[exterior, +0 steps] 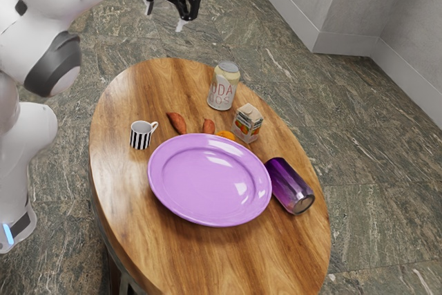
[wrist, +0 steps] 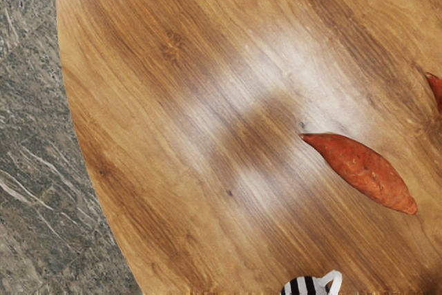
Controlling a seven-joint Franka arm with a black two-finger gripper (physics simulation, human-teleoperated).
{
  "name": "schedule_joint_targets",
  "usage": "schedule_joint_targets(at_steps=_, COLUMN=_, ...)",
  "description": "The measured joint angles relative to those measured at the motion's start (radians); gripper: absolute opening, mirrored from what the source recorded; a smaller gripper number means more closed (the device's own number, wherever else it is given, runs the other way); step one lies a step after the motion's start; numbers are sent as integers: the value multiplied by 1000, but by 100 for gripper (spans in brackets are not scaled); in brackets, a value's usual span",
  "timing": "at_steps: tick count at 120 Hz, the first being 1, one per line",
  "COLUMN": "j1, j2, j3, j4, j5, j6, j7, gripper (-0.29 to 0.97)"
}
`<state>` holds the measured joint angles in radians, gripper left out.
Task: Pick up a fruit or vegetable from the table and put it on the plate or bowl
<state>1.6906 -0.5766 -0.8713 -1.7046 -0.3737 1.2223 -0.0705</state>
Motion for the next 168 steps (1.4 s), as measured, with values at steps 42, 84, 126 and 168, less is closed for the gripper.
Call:
schedule_joint_targets(at_steps=42, j1=29, j2=-167, j3=-37, j4=-254, j5=-196, j6=79, j7=-60, gripper=68)
schedule_joint_targets(at_steps=84, j1=138, j2=-298, j3=-96, j4=-332, j5=-384, j6=140, j7=-158, gripper=68)
schedule_joint_targets(at_steps=126, j1=98, j2=-351, j3=-123, j4=-406, j5=-407, j6=201, j7=-235, gripper=68)
schedule_joint_targets(at_steps=168, j1=45, j2=-423, j3=-166, j4=-502, j5=-457, j6=244, j7=-298, gripper=68)
